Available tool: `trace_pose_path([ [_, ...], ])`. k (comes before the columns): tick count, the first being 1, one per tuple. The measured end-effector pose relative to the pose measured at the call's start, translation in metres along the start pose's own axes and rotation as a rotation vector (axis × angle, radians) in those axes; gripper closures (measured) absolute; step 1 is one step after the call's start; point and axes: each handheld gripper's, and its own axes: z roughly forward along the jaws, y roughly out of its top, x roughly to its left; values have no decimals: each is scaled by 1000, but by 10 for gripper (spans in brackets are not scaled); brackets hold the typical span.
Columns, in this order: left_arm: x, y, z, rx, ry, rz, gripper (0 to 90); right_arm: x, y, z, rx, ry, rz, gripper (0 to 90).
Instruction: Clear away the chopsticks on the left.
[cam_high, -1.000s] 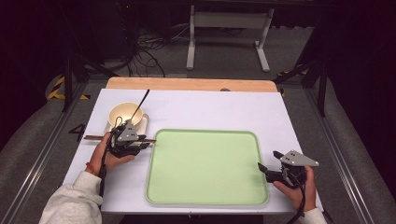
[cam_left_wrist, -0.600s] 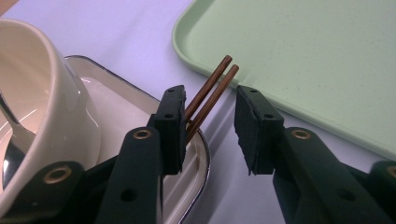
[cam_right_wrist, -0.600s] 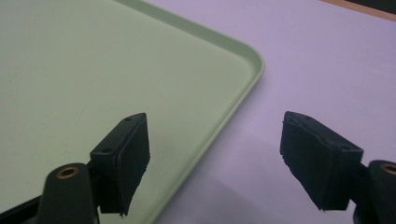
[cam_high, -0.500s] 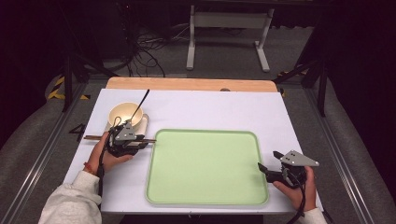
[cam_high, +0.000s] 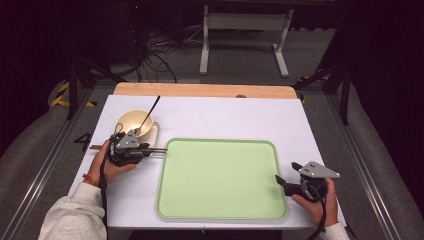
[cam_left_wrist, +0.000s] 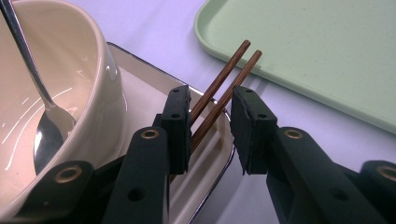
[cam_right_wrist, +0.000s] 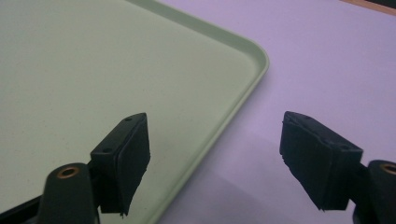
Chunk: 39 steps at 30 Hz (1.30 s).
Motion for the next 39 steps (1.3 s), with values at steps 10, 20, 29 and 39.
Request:
trace_pose_path([
  [10, -2, 2, 8, 32, -30, 21, 746, 0, 0, 1, 3, 0, 2, 246],
  [20, -5, 6, 12, 34, -14, 46, 753, 0, 0, 1, 6, 2, -2, 247],
  [29, -7, 11, 15, 19, -20, 83, 757, 0, 0, 1, 9, 1, -3, 247],
  [39, -8, 15, 22, 36, -52, 124, 759, 0, 0, 2, 9, 4, -2, 247],
])
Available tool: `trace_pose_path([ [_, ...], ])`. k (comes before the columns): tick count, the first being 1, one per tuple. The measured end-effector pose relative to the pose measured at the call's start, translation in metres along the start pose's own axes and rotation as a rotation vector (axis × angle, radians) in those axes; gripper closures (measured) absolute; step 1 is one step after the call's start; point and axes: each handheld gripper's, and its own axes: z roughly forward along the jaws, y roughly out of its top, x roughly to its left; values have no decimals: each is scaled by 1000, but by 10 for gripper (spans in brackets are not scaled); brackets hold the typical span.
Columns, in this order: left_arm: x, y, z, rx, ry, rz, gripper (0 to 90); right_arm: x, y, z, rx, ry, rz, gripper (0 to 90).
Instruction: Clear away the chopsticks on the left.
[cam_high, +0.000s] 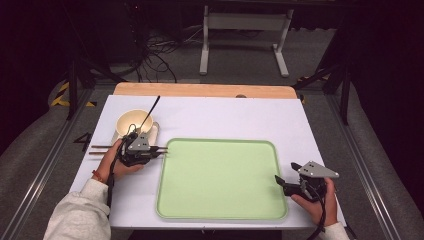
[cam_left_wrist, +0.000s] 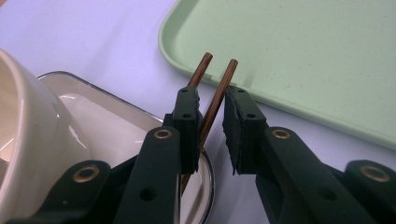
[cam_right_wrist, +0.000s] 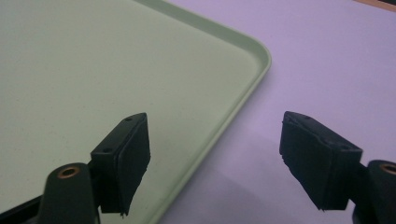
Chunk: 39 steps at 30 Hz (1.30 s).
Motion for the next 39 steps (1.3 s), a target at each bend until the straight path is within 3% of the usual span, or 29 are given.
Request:
trace_pose_path([
  [12, 2, 2, 3, 20, -1, 38, 837, 0, 0, 1, 7, 0, -3, 249],
  [14, 3, 5, 2, 40, 5, 23, 852, 0, 0, 1, 6, -2, -1, 250],
  [22, 4, 9, -1, 27, -5, 15, 864, 0, 0, 0, 2, 1, 3, 251],
  [27, 4, 11, -6, 18, -2, -12, 865, -1, 0, 0, 0, 0, 6, 251],
  [33, 1, 19, -16, -30, 3, -48, 865, -1, 0, 0, 0, -1, 8, 251],
  [34, 0, 24, -21, -52, -7, -75, 865, -2, -1, 0, -1, 0, 11, 252],
  [39, -7, 42, -30, -102, -20, -126, 866, -2, -1, 0, 1, 2, 11, 253],
])
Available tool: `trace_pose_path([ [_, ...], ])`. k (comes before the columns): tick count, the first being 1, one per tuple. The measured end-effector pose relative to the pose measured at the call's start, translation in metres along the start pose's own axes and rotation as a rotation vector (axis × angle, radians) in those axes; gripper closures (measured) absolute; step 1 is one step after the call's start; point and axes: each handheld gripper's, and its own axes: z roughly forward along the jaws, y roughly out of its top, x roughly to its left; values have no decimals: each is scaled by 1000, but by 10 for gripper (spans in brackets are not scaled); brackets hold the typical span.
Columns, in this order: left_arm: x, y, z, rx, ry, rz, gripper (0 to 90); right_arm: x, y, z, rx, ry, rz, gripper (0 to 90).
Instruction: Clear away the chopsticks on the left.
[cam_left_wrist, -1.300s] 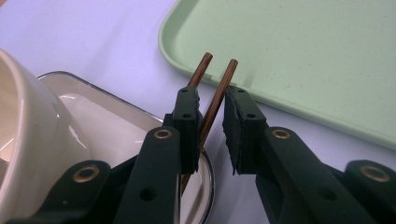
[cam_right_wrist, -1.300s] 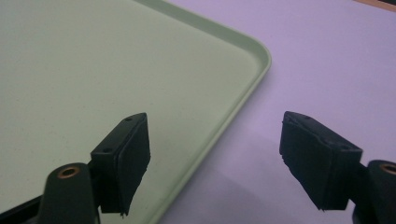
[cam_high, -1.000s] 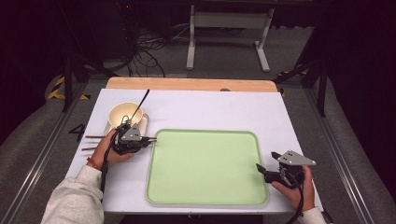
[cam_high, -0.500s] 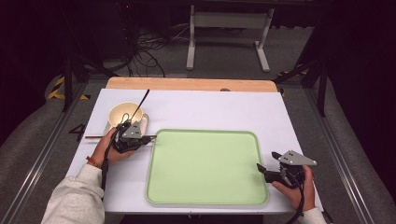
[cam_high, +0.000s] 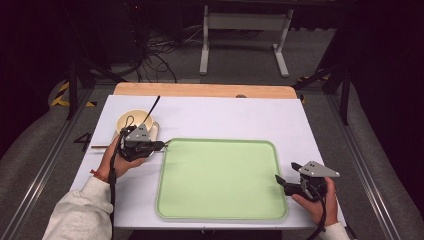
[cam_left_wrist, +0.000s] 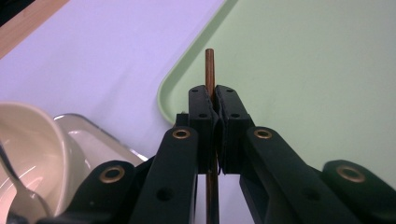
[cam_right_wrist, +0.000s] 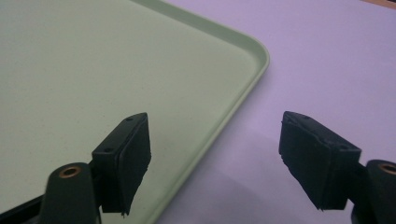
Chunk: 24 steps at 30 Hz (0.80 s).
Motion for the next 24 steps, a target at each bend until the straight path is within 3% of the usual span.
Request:
trace_pose_path([
  [7, -15, 26, 2, -24, -32, -28, 865, -1, 0, 0, -3, 0, 2, 254],
  [9, -18, 32, 3, -48, -67, -45, 865, -1, 0, 0, -3, -1, 1, 254],
  [13, -23, 40, 7, -48, -67, -49, 865, 0, 1, -1, -7, -1, 0, 255],
  [24, -38, 61, 20, -67, -90, -113, 865, 0, 2, -1, -11, 0, -3, 256],
])
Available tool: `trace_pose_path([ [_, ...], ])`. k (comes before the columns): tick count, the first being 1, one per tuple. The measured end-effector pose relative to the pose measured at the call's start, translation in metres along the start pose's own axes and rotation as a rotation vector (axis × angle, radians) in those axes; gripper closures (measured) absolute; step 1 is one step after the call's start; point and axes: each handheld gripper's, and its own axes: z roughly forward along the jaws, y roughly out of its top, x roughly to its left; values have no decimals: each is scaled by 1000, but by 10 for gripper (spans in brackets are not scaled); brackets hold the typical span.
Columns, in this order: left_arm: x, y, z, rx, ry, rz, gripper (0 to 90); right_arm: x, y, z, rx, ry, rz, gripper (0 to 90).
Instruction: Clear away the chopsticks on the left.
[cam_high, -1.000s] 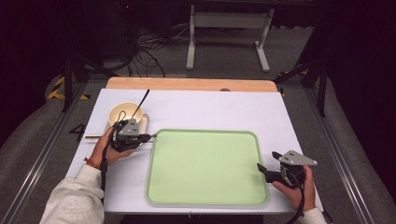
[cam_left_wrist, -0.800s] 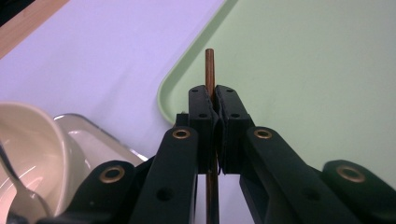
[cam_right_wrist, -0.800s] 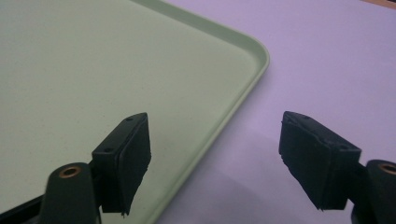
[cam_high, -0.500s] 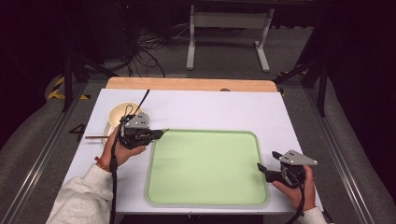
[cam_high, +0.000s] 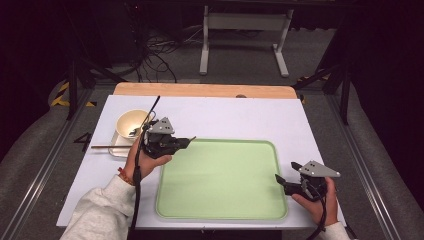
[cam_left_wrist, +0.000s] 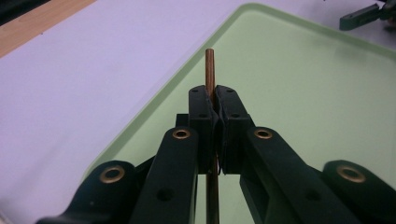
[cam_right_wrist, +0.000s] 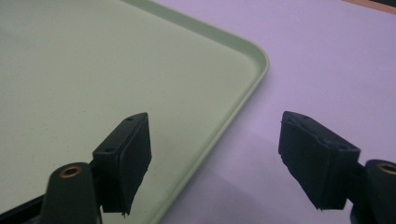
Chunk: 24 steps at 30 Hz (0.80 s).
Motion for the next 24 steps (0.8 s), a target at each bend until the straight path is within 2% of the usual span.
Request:
trace_pose_path([
  [7, -14, 14, 26, 12, -8, -17, 865, 0, 0, 0, -4, 5, -3, 256],
  [10, -19, 18, 39, 20, -11, -56, 865, 0, 0, 0, -6, 5, -2, 256],
  [13, -24, 24, 50, 27, -6, -67, 865, 0, 1, 0, -6, 4, -3, 257],
  [15, -27, 28, 56, 26, -17, -76, 865, 0, 1, 0, -6, 6, -3, 257],
  [16, -28, 29, 60, 32, -10, -69, 865, 0, 1, 0, -6, 6, -2, 257],
  [19, -31, 33, 70, 33, -25, -81, 865, 0, 1, 0, -7, 5, -2, 257],
  [24, -32, 33, 85, 53, -17, -86, 865, 0, 0, 0, -7, 6, -3, 257],
])
